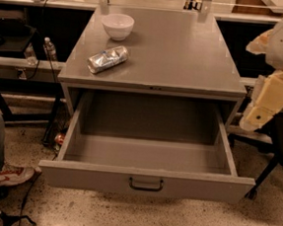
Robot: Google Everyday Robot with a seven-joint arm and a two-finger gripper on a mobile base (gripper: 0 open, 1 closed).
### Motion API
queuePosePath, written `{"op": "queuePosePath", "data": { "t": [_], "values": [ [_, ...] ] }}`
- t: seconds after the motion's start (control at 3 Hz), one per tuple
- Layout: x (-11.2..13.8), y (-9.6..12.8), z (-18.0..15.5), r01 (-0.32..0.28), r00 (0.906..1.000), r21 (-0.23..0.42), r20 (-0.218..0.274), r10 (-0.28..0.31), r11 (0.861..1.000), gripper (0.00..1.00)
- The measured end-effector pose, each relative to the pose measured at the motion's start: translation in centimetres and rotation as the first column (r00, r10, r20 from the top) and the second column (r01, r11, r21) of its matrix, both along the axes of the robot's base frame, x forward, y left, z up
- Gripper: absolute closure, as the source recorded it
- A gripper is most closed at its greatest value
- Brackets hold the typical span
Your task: Place redbull can into top drawer
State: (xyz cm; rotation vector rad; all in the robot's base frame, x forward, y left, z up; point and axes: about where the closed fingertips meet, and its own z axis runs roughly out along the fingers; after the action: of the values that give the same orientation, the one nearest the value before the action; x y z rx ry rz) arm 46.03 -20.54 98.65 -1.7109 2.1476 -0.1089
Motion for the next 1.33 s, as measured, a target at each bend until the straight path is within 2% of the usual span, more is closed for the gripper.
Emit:
{"op": "queuePosePath", "data": {
  "t": [0.33,0.67,1.0,1.33],
  "values": [
    [5.7,3.8,-0.6,-0.078,0.9961,0.089,0.047,0.074,0.993,0.0],
    [9.1,6.3,-1.0,-0.123,0.9904,0.138,0.08,0.113,0.983,0.0],
    [12.6,11.3,-1.8,-0.231,0.9706,0.149,0.103,0.217,0.961,0.0],
    [14.2,14.4,-2.7,-0.3,0.9521,0.134,0.102,0.288,0.944,0.0]
  ]
}}
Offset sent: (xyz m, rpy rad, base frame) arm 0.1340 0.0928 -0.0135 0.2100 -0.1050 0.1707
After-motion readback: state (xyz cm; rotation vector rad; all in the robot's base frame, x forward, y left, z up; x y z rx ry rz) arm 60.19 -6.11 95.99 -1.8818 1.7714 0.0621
